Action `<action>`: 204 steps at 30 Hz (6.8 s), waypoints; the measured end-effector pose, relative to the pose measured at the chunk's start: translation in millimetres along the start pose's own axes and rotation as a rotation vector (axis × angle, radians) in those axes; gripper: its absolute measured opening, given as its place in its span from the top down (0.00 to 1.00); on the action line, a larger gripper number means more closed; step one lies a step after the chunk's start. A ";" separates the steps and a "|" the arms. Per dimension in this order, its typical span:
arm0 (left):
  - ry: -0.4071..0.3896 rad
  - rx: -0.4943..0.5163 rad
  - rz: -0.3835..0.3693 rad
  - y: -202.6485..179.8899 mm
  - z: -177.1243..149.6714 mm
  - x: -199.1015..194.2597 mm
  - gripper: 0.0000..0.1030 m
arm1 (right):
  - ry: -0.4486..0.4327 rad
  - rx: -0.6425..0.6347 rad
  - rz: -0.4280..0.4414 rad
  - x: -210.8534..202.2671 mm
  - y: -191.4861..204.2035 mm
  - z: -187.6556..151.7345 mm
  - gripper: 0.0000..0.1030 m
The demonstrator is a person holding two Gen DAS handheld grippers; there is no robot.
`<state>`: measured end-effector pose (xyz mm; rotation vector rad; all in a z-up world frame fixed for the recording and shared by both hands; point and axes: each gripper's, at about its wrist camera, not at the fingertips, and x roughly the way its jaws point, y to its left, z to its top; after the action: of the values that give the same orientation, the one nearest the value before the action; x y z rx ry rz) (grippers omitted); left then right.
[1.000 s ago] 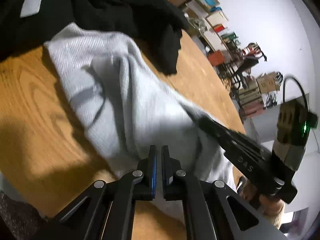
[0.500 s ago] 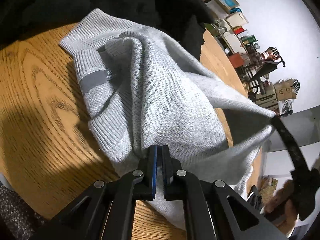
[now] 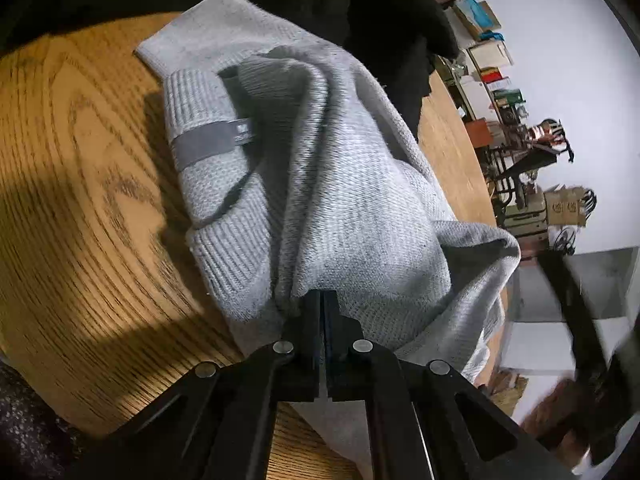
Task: Fold clothes
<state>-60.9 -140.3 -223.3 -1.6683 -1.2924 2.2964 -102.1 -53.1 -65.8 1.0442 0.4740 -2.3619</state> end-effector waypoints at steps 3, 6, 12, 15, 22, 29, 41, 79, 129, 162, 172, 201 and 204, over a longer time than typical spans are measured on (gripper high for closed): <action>0.031 -0.017 0.014 -0.1 5.0 1.1 0.96 | 0.105 -0.100 0.045 58.8 27.5 32.0 0.46; 0.090 -0.025 0.045 -5.4 14.4 4.3 0.96 | 0.210 -0.199 0.089 117.7 54.8 64.0 0.50; 0.149 -0.009 0.039 -4.9 25.8 8.2 0.97 | 0.394 -0.256 0.147 172.9 72.5 76.2 0.46; 0.151 -0.010 0.031 -3.0 27.1 7.3 0.96 | 0.425 -0.278 0.125 182.4 83.4 71.6 0.38; 0.136 0.000 0.071 -7.1 28.0 4.2 0.96 | 0.459 -0.124 0.073 145.7 74.0 62.5 0.94; 0.145 0.038 0.151 -17.2 34.3 2.9 0.96 | 0.126 0.061 -0.026 5.9 4.4 63.4 0.94; 0.177 0.189 0.322 -41.3 45.5 3.6 0.96 | 0.027 0.613 -0.285 -243.9 -99.8 -215.2 0.93; 0.052 0.100 0.116 -66.4 58.0 -0.3 0.63 | 0.150 0.794 0.304 -38.3 -17.0 -175.4 0.37; -0.058 0.524 0.091 -132.7 47.8 70.2 0.90 | 0.151 0.568 0.029 31.1 -112.8 -78.1 0.77; 0.145 0.715 0.416 -184.1 13.8 115.5 0.88 | 0.225 0.644 -0.229 -180.2 -184.3 -296.6 0.32; 0.355 0.597 0.516 -192.1 36.3 150.9 0.88 | 0.303 0.614 -0.145 -153.8 -186.5 -281.2 0.93; 0.318 0.397 0.238 -153.2 29.7 136.2 0.92 | 0.060 0.990 -0.267 -268.2 -155.7 -337.3 0.47; 0.306 0.454 0.228 -160.8 24.7 141.1 0.92 | 0.127 1.036 -0.239 -235.2 -186.0 -339.8 0.47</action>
<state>-209.5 15.4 -231.0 -1.9588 -0.4994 2.1081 122.4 340.1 -86.2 1.6206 -0.7292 -2.7827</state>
